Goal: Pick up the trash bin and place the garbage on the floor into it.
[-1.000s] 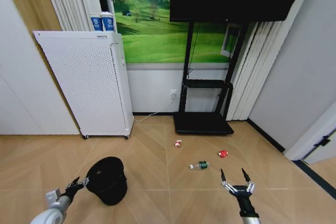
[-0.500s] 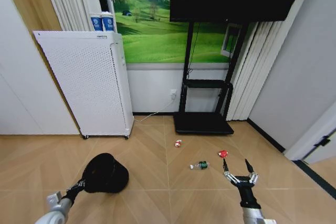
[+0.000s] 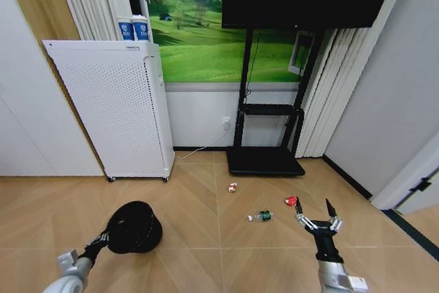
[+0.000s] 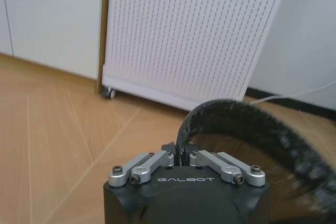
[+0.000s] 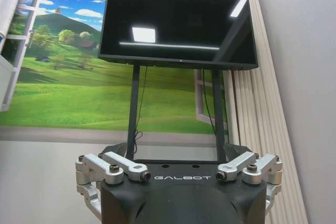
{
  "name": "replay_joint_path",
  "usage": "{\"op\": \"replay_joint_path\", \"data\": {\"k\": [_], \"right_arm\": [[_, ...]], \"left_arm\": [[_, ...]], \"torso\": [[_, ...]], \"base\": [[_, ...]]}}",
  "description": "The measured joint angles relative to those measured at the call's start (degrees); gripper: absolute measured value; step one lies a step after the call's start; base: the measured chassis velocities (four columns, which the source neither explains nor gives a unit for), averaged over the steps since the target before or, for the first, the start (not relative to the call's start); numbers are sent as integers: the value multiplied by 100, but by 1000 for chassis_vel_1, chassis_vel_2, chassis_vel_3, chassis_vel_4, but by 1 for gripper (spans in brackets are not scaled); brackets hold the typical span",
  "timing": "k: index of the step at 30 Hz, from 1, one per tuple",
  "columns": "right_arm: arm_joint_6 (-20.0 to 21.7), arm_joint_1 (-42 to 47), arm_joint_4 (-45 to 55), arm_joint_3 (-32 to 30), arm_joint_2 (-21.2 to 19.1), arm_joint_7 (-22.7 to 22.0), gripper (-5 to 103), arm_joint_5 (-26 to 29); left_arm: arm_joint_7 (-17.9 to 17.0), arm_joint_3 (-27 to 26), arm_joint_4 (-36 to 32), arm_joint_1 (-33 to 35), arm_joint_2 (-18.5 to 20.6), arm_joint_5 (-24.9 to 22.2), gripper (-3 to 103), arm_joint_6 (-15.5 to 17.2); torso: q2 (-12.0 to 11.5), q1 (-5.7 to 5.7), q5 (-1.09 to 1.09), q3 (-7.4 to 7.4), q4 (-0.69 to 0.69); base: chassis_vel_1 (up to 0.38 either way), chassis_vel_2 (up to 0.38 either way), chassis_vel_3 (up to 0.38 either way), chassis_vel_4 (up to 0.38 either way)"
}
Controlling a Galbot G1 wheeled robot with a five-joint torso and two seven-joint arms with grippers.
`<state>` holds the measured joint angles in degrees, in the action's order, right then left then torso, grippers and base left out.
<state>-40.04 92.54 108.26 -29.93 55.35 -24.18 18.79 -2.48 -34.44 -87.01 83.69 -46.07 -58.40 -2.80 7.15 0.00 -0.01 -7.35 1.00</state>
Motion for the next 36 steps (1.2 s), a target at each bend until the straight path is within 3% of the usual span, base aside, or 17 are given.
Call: {"op": "replay_joint_path", "data": {"k": [4, 15, 36], "right_arm": [[286, -179, -90, 74, -247, -261, 100, -16], [568, -370, -163, 176, -619, -364, 100, 213], [284, -498, -418, 275, -735, 328, 100, 456]], "left_arm": [[-158, -252, -541, 60, 326, -230, 7, 133], [-319, -355, -1360, 143, 511, -314, 7, 302], [-425, -412, -1673, 331, 211, -63, 7, 304]], "torso": [[0, 0, 2, 0, -1], [0, 0, 0, 0, 2], [0, 0, 1, 1, 2]], "base": [[0, 0, 0, 0], [0, 0, 0, 0], [0, 0, 0, 0]]}}
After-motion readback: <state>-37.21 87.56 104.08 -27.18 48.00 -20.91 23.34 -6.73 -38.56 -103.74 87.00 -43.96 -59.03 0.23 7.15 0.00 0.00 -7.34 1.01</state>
